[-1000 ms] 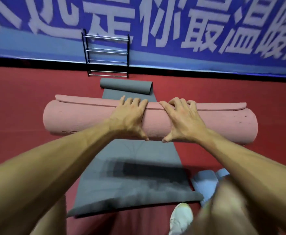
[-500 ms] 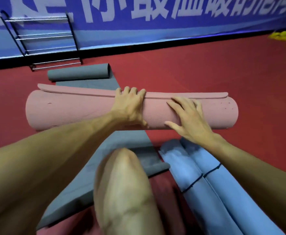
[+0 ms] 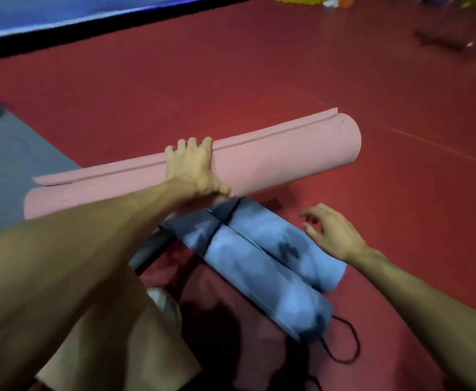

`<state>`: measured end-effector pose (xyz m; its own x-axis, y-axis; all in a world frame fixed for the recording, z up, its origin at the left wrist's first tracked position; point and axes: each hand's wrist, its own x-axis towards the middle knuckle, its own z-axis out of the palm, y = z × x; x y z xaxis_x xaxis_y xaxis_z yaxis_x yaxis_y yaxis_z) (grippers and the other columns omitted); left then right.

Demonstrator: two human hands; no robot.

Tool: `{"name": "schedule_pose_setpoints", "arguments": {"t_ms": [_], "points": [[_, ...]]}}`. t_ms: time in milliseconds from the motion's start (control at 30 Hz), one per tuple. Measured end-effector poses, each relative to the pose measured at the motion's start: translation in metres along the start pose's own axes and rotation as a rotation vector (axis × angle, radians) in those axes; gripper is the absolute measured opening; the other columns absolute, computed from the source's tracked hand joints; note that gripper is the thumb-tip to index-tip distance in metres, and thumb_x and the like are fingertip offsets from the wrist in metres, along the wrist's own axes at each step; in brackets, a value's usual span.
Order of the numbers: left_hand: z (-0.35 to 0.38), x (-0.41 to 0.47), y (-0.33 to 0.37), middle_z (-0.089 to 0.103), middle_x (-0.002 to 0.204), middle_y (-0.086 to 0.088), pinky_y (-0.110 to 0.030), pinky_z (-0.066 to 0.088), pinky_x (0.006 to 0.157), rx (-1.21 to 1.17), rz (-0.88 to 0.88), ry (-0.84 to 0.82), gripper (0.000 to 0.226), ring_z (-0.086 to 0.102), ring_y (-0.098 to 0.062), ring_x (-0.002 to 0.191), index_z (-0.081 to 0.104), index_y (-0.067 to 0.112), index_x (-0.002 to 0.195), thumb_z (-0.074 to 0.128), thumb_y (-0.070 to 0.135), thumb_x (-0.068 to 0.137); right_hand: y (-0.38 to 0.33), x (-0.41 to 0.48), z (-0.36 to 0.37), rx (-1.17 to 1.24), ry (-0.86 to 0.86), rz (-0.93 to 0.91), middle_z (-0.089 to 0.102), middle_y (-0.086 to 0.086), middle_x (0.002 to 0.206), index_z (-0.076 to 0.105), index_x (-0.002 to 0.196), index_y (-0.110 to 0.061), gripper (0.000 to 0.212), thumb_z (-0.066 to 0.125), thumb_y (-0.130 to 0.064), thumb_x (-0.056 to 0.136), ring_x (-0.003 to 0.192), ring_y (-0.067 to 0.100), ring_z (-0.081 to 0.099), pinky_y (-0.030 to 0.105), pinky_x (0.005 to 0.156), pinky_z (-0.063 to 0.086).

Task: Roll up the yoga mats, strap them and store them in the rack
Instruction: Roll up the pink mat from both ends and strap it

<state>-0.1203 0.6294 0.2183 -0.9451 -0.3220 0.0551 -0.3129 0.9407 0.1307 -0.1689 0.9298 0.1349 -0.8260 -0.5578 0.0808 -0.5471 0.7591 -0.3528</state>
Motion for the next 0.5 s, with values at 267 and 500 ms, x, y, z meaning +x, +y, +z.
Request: {"name": "schedule_pose_setpoints", "arguments": {"t_ms": [267,500], "points": [[0.056,-0.043,0.125,0.051,0.125,-0.01,-0.045,0.032,0.098,-0.075,0.168,-0.074,0.111,0.044,-0.031,0.118,0.042,0.021,0.128,0.076,0.075,0.037,0.091,-0.126,0.026,0.122,-0.137,0.445,0.068,0.004,0.097,0.068,0.103,-0.015,0.022,0.06,-0.008,0.083,0.093,0.026,0.063,0.031,0.086,0.044],[0.123,-0.074,0.171,0.052,0.12,-0.007,-0.045,0.032,0.095,-0.02,0.303,-0.171,0.113,0.045,-0.03,0.114,0.041,0.021,0.129,0.075,0.076,0.036,0.124,-0.175,0.103,0.306,-0.204,0.773,0.07,0.01,0.109,0.068,0.108,-0.014,0.022,0.061,-0.012,0.087,0.109,0.026,0.063,0.028,0.091,0.042]]}}
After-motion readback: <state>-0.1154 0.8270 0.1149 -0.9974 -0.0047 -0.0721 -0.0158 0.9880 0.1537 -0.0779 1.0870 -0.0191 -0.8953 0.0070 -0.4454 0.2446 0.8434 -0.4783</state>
